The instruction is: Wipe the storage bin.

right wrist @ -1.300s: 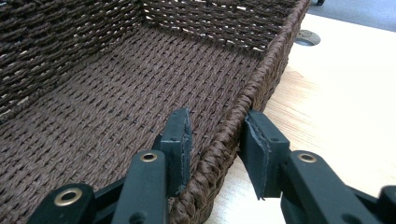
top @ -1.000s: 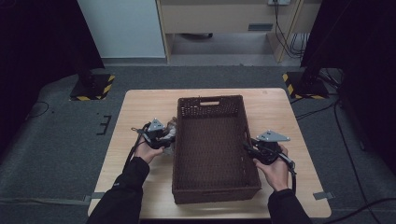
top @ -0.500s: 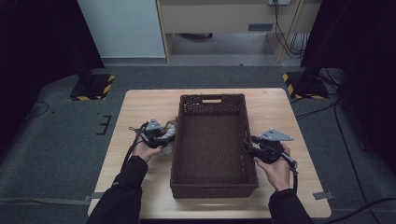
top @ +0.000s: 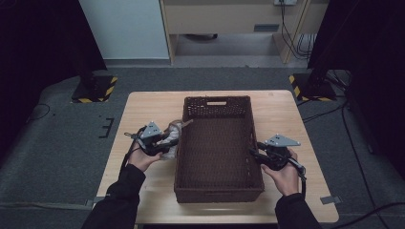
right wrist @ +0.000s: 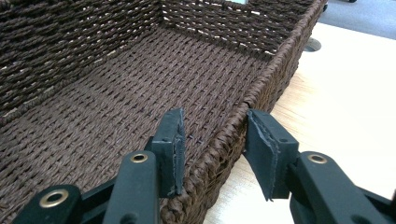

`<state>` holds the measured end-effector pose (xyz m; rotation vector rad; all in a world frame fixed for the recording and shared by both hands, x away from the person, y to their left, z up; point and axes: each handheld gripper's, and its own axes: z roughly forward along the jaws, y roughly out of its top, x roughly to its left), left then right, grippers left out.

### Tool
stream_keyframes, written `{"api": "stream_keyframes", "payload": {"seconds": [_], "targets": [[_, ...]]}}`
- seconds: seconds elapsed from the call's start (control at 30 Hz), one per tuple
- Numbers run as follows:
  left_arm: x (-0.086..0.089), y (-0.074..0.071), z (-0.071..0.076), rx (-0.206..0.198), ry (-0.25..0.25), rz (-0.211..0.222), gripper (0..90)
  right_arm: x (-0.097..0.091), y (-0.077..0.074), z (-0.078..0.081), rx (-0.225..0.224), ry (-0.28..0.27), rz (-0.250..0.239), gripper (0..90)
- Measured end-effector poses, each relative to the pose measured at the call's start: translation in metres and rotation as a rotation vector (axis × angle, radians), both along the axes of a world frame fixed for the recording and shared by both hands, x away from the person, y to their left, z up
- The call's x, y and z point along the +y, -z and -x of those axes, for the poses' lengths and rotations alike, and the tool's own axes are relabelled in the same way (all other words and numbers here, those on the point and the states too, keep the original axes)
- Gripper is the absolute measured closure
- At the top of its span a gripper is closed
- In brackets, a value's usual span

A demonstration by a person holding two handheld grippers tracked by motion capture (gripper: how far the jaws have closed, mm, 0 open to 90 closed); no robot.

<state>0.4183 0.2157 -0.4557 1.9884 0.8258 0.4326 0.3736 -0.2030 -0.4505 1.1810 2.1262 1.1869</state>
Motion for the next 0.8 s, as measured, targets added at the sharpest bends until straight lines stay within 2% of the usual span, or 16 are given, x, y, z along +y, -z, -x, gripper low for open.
{"api": "stream_keyframes", "payload": {"seconds": [0.17,0.4,0.47,0.57,0.77,0.8], "targets": [[-0.001,0.014,0.003,0.026,0.005,-0.017,63.4,0.002,0.002,-0.001,0.004,-0.009,0.015,57.9],[-0.004,0.040,0.002,0.102,0.010,-0.095,63.5,0.002,0.003,-0.001,0.006,-0.006,0.013,57.8],[-0.003,0.042,0.003,0.110,0.009,-0.096,63.4,0.002,0.003,0.000,0.006,-0.007,0.012,57.3],[0.002,0.034,0.006,0.105,0.002,-0.071,63.4,0.003,0.003,0.000,0.009,-0.008,0.014,56.6],[0.013,0.001,0.023,0.021,0.012,0.032,63.2,0.002,0.003,0.000,0.011,-0.014,0.019,56.3],[0.013,-0.002,0.025,0.013,0.018,0.039,63.2,0.002,0.002,0.000,0.009,-0.015,0.020,56.0]]}}
